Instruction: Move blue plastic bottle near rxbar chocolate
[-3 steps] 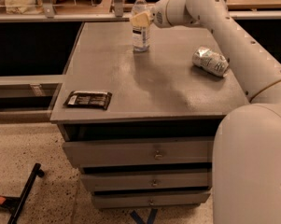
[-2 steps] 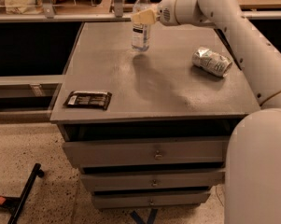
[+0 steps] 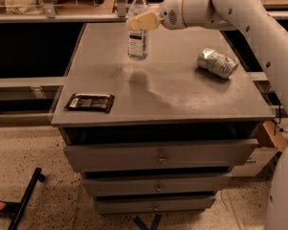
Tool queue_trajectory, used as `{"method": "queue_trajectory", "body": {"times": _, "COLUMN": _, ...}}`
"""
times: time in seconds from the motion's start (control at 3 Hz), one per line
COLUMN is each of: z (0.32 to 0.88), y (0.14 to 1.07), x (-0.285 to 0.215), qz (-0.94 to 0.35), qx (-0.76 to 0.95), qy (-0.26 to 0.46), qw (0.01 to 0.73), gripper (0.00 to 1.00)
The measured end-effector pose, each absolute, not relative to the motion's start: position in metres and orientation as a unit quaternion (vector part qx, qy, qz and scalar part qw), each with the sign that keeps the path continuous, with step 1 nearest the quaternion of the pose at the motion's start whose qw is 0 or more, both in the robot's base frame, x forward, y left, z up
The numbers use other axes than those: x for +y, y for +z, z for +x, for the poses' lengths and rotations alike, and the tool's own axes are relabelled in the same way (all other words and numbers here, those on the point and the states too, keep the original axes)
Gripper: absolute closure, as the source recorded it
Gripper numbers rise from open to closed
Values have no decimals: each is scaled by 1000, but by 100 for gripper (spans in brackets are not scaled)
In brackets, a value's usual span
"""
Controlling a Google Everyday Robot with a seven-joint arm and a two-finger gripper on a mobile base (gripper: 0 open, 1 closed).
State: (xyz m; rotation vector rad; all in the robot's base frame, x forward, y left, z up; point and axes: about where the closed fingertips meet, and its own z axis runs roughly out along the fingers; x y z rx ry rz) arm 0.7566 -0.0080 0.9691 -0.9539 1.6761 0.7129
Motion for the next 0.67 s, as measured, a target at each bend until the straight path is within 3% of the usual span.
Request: {"method": "queue_trajectory", "body": {"times": 0.67, "z": 694, "y": 954, "x": 26, "qz": -467, "qx": 648, "qy": 329, "qw": 503, "gripper": 100}}
